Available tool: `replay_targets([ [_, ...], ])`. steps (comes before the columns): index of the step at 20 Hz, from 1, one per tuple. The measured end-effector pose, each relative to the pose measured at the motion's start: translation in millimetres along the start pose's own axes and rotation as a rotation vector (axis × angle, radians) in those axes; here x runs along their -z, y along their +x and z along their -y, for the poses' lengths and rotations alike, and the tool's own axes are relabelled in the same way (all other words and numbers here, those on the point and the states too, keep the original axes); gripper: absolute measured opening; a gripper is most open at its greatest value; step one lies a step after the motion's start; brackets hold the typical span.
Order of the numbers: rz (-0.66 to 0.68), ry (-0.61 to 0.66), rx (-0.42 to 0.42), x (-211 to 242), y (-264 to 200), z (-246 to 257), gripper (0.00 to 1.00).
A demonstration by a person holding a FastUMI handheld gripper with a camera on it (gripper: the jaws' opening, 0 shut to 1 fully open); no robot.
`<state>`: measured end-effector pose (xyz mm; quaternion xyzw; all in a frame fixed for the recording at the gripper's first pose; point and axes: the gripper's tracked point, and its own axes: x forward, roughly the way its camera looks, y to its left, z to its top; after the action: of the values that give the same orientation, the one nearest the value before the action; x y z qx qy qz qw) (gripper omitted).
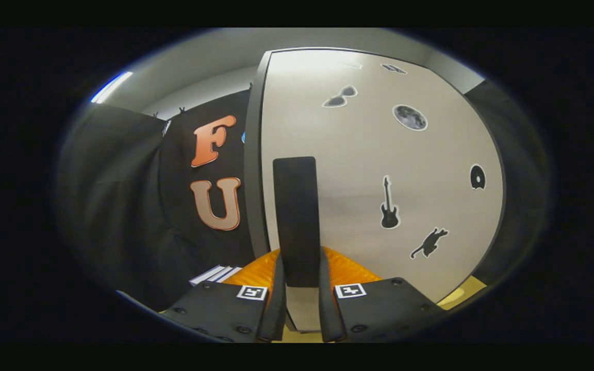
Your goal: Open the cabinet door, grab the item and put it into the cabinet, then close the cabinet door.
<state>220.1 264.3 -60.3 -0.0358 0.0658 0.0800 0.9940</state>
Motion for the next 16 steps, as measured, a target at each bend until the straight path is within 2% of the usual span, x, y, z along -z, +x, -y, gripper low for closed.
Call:
replay_targets([
  [2,-0.002,-0.011,-0.001,1.4,-0.7,0.3,0.28],
  [9,-0.024,0.002,-0.078,3.5,-15.3,-2.7,0.28],
  [16,-0.029,0.009,-0.181,5.2,-75.1,2.8,0.28],
])
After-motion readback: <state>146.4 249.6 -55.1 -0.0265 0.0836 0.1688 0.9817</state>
